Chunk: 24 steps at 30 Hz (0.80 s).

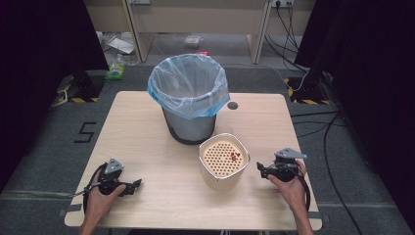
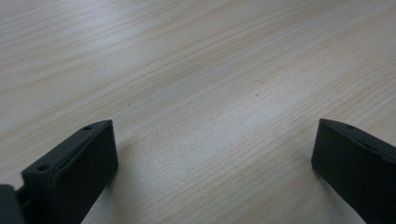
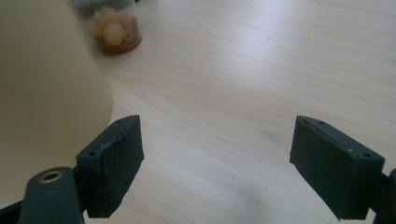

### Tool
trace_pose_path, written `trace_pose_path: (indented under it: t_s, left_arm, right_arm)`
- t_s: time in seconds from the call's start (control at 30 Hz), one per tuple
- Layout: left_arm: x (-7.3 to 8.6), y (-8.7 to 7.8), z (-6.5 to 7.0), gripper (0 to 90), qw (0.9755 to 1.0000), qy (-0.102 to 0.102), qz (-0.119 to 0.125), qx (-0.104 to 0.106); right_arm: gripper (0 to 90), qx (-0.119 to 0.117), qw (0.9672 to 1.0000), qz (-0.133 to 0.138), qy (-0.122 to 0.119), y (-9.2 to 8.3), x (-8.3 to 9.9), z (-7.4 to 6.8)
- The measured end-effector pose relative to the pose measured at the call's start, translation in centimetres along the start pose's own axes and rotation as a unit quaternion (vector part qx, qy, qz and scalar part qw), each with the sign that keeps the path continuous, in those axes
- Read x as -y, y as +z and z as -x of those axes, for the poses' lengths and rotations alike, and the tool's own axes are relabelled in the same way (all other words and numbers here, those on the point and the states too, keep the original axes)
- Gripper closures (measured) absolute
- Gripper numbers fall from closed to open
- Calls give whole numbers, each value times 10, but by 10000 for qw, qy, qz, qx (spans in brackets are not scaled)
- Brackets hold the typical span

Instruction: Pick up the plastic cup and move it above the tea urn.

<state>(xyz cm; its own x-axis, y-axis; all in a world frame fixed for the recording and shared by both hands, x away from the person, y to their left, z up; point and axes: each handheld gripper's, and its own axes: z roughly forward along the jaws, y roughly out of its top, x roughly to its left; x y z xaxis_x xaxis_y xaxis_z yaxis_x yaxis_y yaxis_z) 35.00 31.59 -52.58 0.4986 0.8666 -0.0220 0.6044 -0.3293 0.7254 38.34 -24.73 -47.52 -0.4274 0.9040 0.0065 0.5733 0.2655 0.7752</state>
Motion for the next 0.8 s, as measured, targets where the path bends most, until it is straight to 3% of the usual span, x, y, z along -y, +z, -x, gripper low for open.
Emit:
trace_pose_path:
  t_s: [0.17,0.4,0.53,0.7,0.8]
  left_arm:
    - [0,0,0,0,10000,-3,1,1]
    - [0,0,0,0,10000,1,-4,1]
    - [0,0,0,0,10000,3,-5,2]
    - [0,0,0,0,10000,2,-7,2]
    - [0,0,0,0,10000,0,-6,2]
  right_arm:
    - [207,-12,9999,98,95,-3,-17,7]
    - [316,-128,9998,147,65,1,-60,22]
    - [353,-215,9997,133,-33,4,-78,20]
    - [405,-441,9986,55,-282,16,-106,7]
    - [411,-548,9982,-4,-262,24,-115,2]
